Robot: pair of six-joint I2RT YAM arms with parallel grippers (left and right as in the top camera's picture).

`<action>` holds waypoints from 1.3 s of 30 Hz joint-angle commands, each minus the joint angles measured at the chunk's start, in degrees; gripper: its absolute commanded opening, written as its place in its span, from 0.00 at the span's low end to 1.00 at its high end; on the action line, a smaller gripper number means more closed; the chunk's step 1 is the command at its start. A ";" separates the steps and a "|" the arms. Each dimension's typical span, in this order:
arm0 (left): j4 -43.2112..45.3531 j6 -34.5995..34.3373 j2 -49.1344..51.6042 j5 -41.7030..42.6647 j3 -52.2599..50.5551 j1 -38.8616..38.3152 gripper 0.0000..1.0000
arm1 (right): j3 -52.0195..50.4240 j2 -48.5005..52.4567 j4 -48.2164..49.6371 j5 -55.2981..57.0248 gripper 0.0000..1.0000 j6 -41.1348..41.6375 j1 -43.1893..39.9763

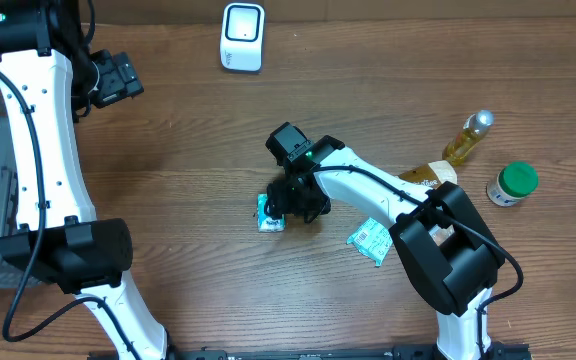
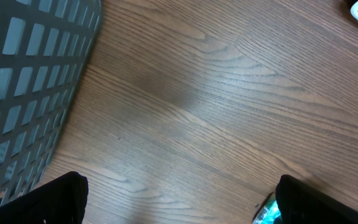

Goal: Scan the item barcode

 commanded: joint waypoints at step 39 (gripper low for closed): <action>-0.13 0.24 -1.31 0.09 -0.22 -0.07 1.00 | -0.13 -13.60 -11.41 -69.16 0.04 -38.42 -15.69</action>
